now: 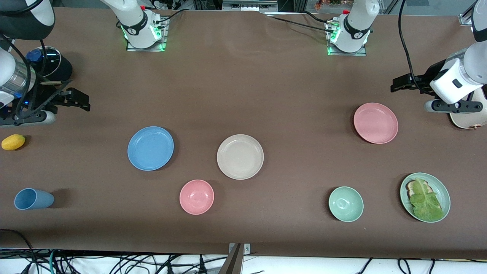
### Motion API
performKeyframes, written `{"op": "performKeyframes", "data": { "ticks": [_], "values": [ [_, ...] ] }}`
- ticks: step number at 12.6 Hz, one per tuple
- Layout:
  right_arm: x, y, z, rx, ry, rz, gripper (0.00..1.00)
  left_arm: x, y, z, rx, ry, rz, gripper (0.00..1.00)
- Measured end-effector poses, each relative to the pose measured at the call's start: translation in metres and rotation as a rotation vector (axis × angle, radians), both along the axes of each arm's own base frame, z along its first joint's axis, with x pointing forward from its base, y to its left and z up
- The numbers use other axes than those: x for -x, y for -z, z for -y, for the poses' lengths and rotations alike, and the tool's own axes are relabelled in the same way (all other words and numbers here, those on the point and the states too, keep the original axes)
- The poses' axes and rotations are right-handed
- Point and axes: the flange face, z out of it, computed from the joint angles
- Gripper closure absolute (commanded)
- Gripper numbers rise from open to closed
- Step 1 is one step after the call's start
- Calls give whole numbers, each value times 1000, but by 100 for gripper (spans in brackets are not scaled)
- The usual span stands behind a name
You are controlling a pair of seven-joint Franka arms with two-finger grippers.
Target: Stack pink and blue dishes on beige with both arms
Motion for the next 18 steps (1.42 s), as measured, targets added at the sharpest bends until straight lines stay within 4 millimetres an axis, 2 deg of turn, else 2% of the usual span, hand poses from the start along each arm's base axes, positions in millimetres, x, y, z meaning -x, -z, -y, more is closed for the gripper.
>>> {"op": "performKeyframes", "data": {
  "ticks": [18],
  "values": [
    [0,0,0,0,0,0,0,-2,3,-7,0,-13,-4,0]
  ]
}}
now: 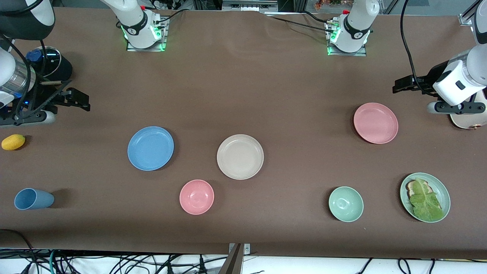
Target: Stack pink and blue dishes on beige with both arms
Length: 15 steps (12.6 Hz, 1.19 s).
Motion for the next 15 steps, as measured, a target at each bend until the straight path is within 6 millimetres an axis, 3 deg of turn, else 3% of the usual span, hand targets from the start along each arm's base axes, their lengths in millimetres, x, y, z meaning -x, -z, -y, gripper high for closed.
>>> {"op": "performKeyframes", "data": {
  "ticks": [10,15],
  "values": [
    [0,0,0,0,-1,2,0,-5,12,-19,0,-35,-22,0],
    [0,0,-1,0,-1,3,0,-18,39,-70,54,-144,-59,0]
  ]
}}
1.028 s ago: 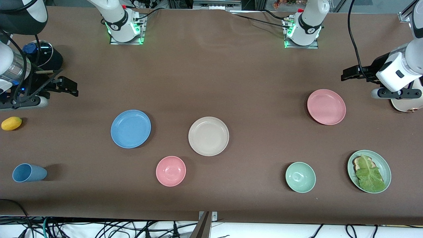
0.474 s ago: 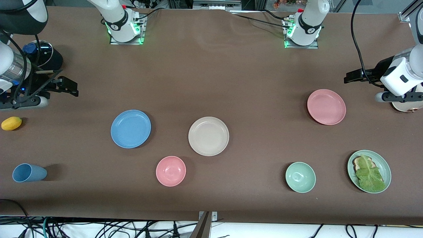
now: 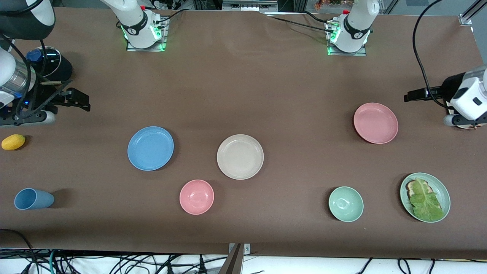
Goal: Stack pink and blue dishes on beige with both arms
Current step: 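Move the open left gripper toward the pink plate's rim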
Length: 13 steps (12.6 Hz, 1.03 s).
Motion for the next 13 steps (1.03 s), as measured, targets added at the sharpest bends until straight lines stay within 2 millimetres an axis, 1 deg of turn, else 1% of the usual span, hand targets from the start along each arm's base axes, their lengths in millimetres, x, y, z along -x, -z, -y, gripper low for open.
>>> {"op": "performKeyframes", "data": {
  "ticks": [1,2,3,4,5,6,7,8,9,10,11,13],
  "values": [
    [0,0,0,0,0,0,0,-2,5,-16,71,-56,1,0],
    [0,0,0,0,0,1,0,-3,11,-37,132,-117,0,0],
    [0,0,0,0,-1,1,0,-2,23,-60,185,-175,-8,0],
    [0,0,0,0,-1,1,0,-3,38,-79,233,-221,-24,0],
    [0,0,0,0,0,1,0,-6,56,-87,263,-242,-46,0],
    [0,0,0,0,-1,1,0,-11,73,-83,281,-238,-72,0],
    [0,0,0,0,0,2,0,-17,82,-69,290,-216,-89,0],
    [0,0,0,0,0,2,0,-24,83,-50,290,-183,-91,0],
    [0,0,0,0,0,2,0,-30,76,-34,286,-155,-81,0],
    [0,0,0,0,0,2,0,-33,69,-22,283,-134,-71,0],
    [0,0,0,0,0,2,0,-35,67,-14,261,-104,-69,0],
    [0,-1,0,0,0,2,0,-37,69,-4,151,65,-50,0]
  ]
}}
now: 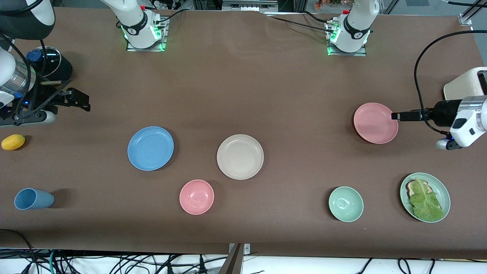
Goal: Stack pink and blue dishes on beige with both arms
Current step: 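Move the open left gripper toward the pink plate's rim, then grasp the pink plate rim with the left gripper while the right gripper reaches blue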
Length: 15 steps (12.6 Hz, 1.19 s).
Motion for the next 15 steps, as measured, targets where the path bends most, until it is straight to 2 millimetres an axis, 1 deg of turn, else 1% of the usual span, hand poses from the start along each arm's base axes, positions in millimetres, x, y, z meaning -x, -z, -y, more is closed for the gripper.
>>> {"op": "performKeyframes", "data": {
  "ticks": [1,2,4,6,7,8,9,11,13,15],
  "values": [
    [0,0,0,0,0,4,0,-3,1,1,-21,85,38,0],
    [-1,-1,0,-1,0,13,0,-5,4,-3,-24,136,59,0],
    [-3,-2,0,-2,0,29,0,-6,15,-18,-49,180,80,0],
    [-5,-4,0,-3,0,48,0,-6,35,-37,-60,229,123,0],
    [-7,-4,-1,-4,-1,57,0,-2,49,-50,-59,232,147,0],
    [-8,-4,-1,-4,-2,65,0,6,67,-64,-59,224,171,0],
    [-9,-4,-2,-4,-2,66,0,20,84,-75,-57,210,200,0],
    [-12,2,-2,-3,-1,64,0,59,113,-92,-29,174,247,0],
    [-18,5,-1,-4,0,92,0,88,130,-107,-1,154,280,0],
    [-24,8,-1,-4,2,117,0,106,145,-122,12,153,309,0]
  ]
}}
